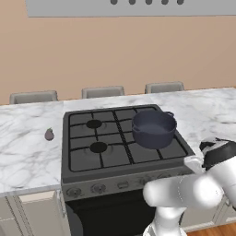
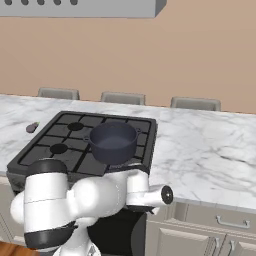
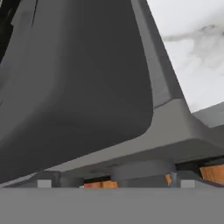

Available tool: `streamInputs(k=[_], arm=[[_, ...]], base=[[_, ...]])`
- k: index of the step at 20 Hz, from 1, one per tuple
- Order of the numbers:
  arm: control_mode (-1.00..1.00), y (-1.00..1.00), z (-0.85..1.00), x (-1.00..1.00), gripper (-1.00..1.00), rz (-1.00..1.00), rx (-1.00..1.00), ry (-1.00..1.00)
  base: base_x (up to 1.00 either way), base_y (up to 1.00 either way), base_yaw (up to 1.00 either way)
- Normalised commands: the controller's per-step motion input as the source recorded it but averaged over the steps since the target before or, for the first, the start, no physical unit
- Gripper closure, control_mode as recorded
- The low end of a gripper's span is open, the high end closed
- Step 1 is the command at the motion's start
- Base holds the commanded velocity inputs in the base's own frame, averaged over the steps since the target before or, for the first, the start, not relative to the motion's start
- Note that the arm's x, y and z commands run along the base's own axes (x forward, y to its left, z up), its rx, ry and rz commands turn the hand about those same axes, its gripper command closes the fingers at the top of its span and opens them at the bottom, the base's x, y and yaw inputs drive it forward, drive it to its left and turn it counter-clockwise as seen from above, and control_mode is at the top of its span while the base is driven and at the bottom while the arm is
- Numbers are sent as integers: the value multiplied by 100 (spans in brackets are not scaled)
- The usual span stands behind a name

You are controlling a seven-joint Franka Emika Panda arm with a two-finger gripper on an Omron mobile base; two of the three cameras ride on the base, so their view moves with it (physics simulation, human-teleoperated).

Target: Turn on the burner for the pot on the stove. Wait thirty seconds for the pot to heat up. Then add the eggplant to the pot.

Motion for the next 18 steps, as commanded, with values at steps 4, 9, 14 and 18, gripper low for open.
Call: streamInputs(k=[4,9,14,18], arm=[[-100,66,71,-4,-100,-12,0,4],[-100,75,82,0,-100,-1,2,17],[-100,18,73,0,-100,-2,9,20],[-100,-57,85,-11,-100,-16,16,19]], base=[[0,0,0],[0,0,0],[0,0,0],[0,0,0]])
